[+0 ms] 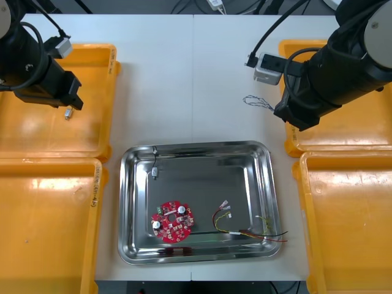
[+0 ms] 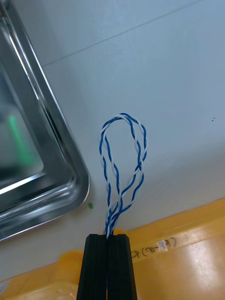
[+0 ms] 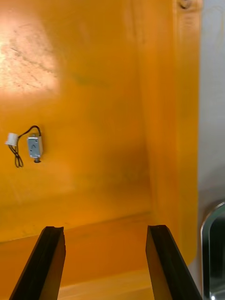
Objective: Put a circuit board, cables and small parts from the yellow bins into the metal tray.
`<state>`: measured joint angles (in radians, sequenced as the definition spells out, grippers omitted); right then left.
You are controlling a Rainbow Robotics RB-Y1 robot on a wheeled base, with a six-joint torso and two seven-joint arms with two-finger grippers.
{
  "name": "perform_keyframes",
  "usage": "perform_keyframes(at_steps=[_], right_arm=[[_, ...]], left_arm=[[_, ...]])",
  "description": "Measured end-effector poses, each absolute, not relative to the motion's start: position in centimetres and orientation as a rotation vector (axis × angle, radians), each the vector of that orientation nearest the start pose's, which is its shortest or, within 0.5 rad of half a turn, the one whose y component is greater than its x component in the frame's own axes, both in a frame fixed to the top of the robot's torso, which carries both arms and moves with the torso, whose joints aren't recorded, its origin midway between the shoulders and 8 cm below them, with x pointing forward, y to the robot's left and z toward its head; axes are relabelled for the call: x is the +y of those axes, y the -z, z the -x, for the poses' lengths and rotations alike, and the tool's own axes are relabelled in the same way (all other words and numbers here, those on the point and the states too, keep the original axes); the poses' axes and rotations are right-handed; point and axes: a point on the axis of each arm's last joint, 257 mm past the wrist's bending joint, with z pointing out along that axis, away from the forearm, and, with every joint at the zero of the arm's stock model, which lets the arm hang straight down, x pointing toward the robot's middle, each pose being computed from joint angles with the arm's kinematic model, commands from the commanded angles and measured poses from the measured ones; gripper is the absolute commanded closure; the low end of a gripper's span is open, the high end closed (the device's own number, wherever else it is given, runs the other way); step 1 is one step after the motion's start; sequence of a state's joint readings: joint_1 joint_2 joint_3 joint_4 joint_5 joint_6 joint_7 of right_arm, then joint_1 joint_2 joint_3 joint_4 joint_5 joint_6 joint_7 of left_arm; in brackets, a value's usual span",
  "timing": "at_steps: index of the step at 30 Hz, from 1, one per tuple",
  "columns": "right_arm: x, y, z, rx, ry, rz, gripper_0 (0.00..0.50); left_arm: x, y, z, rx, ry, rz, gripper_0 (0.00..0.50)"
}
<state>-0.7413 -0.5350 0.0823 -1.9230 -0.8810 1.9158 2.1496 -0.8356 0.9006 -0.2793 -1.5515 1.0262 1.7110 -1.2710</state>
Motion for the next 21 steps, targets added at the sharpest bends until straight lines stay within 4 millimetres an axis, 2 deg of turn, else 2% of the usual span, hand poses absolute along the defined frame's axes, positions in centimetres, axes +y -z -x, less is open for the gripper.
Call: perform_keyframes(at_steps=[5, 11, 21], right_arm=[[-13.4, 11.1, -44.7, 2.005, 0.043, 1.653, 0.5], [-11.7, 12.9, -42.9, 1.939, 0.064, 1.783, 0.5], [-9.5, 15.9, -42.5, 1.887, 0.165, 1.874, 0.5]], left_arm=[[30.6, 13.4, -52.0, 2.741, 0.075, -0.14, 0.0], [32.5, 14.2, -53.1, 2.732, 0.057, -0.114, 0.0], [34.5, 15.1, -54.4, 2.708, 0.044, -0.133, 0.0]])
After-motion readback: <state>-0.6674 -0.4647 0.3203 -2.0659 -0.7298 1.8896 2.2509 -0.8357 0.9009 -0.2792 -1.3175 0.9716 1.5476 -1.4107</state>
